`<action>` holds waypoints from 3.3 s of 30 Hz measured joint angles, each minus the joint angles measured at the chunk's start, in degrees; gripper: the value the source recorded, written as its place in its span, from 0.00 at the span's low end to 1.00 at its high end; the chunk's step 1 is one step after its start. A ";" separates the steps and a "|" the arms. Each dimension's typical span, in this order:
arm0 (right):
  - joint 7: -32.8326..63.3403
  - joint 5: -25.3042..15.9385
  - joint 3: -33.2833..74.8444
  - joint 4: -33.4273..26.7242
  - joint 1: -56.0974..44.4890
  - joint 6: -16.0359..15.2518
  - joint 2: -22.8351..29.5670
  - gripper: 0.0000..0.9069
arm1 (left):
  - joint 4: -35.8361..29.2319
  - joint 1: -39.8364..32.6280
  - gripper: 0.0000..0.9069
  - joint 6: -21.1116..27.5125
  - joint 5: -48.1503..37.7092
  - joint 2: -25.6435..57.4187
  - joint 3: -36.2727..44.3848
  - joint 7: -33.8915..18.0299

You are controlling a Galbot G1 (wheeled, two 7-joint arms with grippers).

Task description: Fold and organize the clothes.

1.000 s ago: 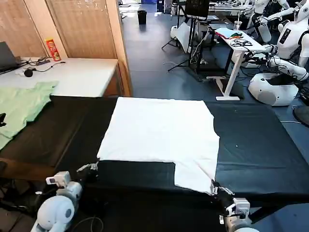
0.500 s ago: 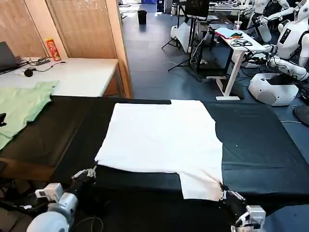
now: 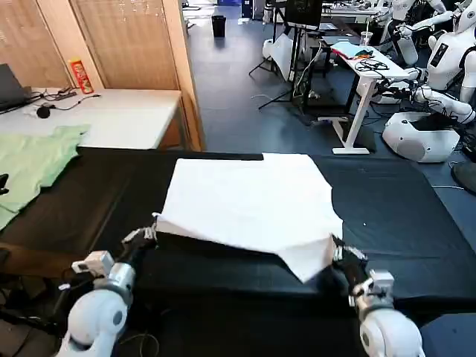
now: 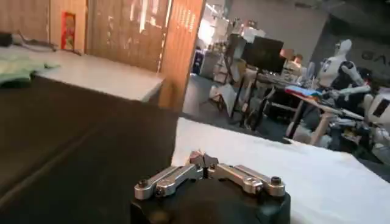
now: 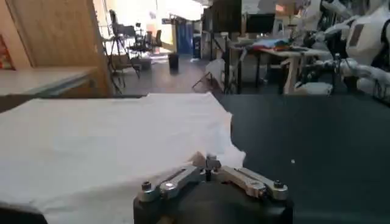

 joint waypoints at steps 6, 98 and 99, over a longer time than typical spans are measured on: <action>-0.07 0.19 -1.85 -5.62 6.58 0.26 -0.88 0.06 | 6.15 -4.92 0.00 -0.57 1.04 0.70 1.54 0.44; 5.23 8.39 8.53 27.46 -30.15 -16.88 -5.80 0.97 | -8.66 18.72 0.97 2.28 6.40 10.60 -1.72 0.80; 5.23 8.39 8.64 27.90 -30.51 -17.11 -5.75 0.97 | -8.89 19.07 0.97 2.29 6.41 10.60 -1.80 0.71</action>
